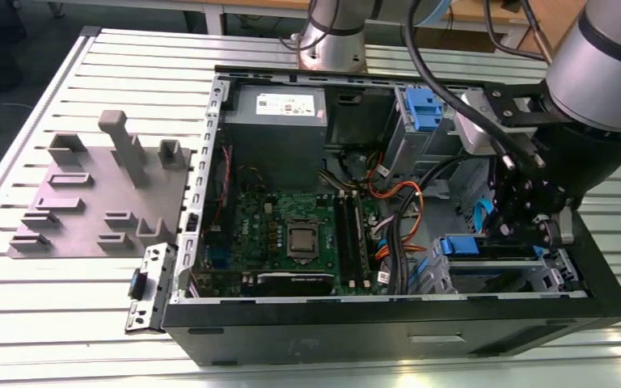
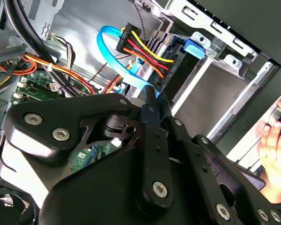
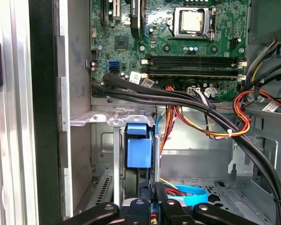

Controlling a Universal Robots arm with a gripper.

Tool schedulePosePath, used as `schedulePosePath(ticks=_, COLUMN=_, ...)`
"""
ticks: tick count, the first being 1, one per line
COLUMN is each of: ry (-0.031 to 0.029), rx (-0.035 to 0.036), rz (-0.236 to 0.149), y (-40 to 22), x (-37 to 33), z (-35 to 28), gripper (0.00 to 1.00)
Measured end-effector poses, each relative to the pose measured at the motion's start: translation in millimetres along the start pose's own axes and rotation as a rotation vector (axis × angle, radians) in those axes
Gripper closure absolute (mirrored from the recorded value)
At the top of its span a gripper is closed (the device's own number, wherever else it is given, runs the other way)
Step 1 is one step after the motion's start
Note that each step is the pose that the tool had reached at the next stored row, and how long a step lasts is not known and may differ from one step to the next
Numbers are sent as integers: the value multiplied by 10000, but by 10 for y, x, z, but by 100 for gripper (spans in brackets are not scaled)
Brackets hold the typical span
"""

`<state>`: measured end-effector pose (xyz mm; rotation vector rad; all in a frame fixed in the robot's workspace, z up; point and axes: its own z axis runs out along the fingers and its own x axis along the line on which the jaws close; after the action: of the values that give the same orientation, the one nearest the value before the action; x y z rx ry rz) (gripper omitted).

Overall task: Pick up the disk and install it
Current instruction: 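Insert the second disk wire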

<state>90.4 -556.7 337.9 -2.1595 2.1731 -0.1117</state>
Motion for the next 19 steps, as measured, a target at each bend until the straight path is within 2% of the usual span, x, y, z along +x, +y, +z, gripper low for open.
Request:
schedulePosePath(ticks=13, ry=1, rx=1, rz=1, y=3, x=21, z=29, gripper=84)
schedulePosePath(ticks=19, ry=-37, rx=1, rz=4, y=2, x=32, z=41, gripper=84)
